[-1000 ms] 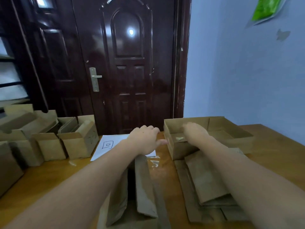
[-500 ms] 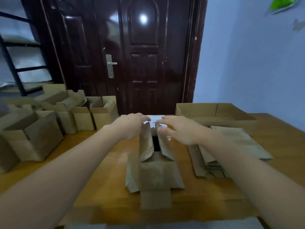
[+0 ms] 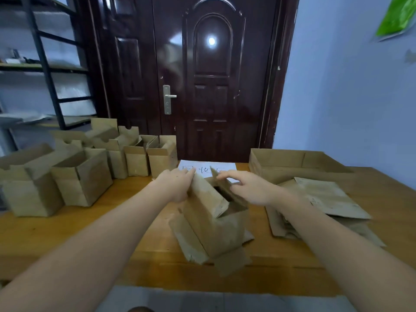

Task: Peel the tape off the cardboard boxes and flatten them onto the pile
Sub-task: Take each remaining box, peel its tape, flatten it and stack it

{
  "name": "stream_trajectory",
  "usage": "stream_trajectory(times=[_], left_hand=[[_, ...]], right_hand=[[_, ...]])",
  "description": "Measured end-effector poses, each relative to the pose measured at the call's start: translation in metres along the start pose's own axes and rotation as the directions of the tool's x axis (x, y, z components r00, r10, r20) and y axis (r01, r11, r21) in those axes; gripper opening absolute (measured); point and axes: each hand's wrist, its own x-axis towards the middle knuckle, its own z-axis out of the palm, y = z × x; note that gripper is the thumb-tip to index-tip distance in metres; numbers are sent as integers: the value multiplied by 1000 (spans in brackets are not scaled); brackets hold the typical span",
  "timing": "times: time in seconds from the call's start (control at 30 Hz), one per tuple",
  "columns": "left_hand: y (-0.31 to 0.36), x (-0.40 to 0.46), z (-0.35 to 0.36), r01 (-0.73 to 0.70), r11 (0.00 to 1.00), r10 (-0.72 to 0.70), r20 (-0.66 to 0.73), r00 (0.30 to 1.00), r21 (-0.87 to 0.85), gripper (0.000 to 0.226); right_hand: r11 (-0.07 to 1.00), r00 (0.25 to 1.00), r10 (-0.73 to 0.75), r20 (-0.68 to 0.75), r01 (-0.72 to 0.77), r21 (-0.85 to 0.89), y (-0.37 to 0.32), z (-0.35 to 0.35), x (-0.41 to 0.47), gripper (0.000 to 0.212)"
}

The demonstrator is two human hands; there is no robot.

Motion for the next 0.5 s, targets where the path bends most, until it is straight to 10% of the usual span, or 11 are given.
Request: stream_trajectory(times=[0.37,0.5], left_hand=[[-1,-21,23,-207,977,188,-256,948,-50,72],[-2,-26,32,-255,956,205,-287,936,-146,68]], right_hand=[[923,820,-230,-525,12,-385,54,16,34,22],[874,850,-276,-448,27,-486,55,5,39,20]])
